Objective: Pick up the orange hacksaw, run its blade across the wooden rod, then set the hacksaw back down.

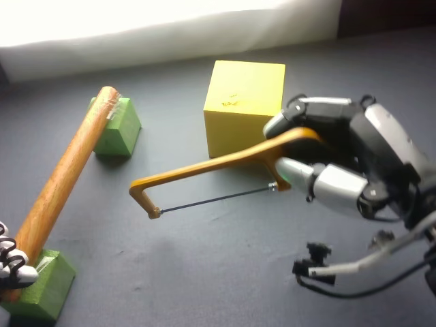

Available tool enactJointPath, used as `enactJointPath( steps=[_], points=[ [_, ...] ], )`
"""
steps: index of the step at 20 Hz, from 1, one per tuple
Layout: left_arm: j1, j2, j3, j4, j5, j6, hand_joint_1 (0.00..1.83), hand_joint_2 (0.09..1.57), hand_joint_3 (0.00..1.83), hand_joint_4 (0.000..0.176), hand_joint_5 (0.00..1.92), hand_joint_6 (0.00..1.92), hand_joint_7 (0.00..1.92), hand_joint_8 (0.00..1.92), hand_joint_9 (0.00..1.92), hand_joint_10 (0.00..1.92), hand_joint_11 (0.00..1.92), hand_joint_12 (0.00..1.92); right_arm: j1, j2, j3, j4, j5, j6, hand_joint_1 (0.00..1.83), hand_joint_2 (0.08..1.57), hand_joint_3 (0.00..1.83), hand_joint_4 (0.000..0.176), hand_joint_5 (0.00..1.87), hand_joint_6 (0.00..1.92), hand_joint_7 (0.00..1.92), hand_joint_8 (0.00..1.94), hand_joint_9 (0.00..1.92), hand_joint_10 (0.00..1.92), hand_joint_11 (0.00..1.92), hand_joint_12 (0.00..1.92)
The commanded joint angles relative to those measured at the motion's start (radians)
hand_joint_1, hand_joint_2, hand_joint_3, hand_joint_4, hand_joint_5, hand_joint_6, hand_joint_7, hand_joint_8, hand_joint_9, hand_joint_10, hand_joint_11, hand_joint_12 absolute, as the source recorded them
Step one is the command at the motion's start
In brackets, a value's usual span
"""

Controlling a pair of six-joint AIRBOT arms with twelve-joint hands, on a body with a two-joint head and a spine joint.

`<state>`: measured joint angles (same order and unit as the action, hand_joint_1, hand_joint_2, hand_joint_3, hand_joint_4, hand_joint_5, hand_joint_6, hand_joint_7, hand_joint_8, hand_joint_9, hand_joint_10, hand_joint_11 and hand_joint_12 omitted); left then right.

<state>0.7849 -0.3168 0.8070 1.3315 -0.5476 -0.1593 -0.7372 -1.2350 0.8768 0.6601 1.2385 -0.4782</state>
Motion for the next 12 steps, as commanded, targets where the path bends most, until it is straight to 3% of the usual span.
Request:
enactJointPath(
  steps=[1,7,10,12],
  points=[
    [-0.012,-0.004,0.003,-0.022,-0.013,-0.003,0.06,1.29,0.00,0.000,0.14,0.01,0.20,0.01,0.17,0.00,0.00,0.39,-0.011,-0.010,0.002,-0.060,0.139,0.039,1.37,1.15,0.00,0.000,0.80,1.04,0.91,1.10,0.92,1.35,0.89,1.37],
    [-0.013,-0.005,0.002,-0.022,-0.013,-0.003,0.02,1.29,0.00,0.000,0.14,0.00,0.18,0.00,0.17,0.00,0.00,0.41,-0.084,-0.059,0.002,-0.032,0.201,0.051,1.36,1.17,0.00,0.000,0.76,1.08,0.88,1.15,0.89,1.40,0.88,1.41],
    [-0.013,-0.005,0.001,-0.022,-0.013,-0.003,0.07,1.28,0.00,0.000,0.17,0.01,0.22,0.01,0.19,0.01,0.00,0.44,-0.097,-0.064,0.002,-0.034,0.209,0.046,1.38,1.11,0.00,0.000,0.87,0.93,1.01,0.96,1.02,1.23,0.94,1.35],
    [-0.013,-0.005,0.002,-0.022,-0.014,-0.003,0.05,1.28,0.00,0.000,0.18,0.00,0.22,0.00,0.19,0.00,0.00,0.44,-0.109,-0.065,-0.003,-0.037,0.210,0.054,1.37,1.14,0.00,0.000,0.80,1.05,0.93,1.06,0.93,1.32,0.90,1.36]
  ],
)
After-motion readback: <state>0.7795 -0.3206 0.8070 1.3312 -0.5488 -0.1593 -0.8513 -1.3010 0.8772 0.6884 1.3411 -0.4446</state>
